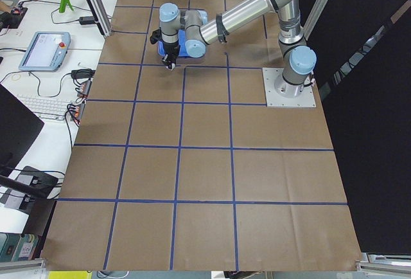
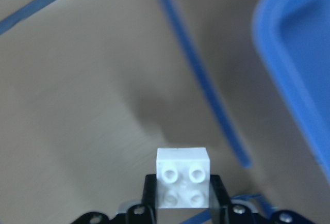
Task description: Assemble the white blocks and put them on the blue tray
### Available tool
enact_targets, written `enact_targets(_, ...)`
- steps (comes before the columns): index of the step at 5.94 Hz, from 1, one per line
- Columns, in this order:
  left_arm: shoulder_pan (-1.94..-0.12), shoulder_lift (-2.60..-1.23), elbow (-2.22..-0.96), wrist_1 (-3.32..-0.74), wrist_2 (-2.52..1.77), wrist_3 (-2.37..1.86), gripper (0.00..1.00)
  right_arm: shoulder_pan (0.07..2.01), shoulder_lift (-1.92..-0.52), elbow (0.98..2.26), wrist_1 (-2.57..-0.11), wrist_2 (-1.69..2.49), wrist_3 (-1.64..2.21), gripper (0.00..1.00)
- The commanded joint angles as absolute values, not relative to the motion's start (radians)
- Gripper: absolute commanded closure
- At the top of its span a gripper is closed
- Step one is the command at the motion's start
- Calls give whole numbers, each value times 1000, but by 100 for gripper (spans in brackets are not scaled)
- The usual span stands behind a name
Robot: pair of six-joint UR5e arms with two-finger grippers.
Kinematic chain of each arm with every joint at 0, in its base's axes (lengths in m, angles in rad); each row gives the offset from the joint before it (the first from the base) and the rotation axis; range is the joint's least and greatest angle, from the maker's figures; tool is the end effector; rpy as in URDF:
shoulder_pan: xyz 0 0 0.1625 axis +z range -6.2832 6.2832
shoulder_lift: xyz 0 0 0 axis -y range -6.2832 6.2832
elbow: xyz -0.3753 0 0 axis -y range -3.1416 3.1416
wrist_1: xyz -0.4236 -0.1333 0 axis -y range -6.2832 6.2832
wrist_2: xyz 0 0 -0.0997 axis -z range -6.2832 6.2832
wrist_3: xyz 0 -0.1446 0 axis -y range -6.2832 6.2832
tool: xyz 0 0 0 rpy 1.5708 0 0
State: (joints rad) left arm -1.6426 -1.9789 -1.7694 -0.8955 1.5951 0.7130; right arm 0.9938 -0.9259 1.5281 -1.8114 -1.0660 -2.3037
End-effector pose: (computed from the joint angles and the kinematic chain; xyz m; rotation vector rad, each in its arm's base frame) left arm -0.1730 -0.5954 0.1281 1.1826 2.8609 -0.0889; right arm -0.1696 -0.6331 0.0688 -1.9373 1.8214 -0.6160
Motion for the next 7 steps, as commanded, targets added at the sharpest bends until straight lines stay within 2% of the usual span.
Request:
enact_targets(1,-1799,-1991,-1767,-899,1595,957,99,999,-925,1529,-1807,-1065,-2304,2)
enact_targets(2,-1839,-2002,-1767,-894,1595,1150,96,1003,-925,1528,-1809,-1065,-2304,12)
enact_targets(4,-1876,-2052,-1766,-867,1592,1199,95,1003,-922,1528,-1812,-1065,-2307,13)
enact_targets(5,-1884,-2063,-1764,-835,1589,1215,91,1003,-910,1526,-1812,-1065,-2307,15)
enact_targets(6,-1900,-2065,-1764,-833,1594,1213,91,1003,-907,1522,-1813,-1066,-2309,27)
enact_targets(7,-1901,-2063,-1764,-822,1595,1207,88,1003,-908,1522,-1813,-1068,-2309,47)
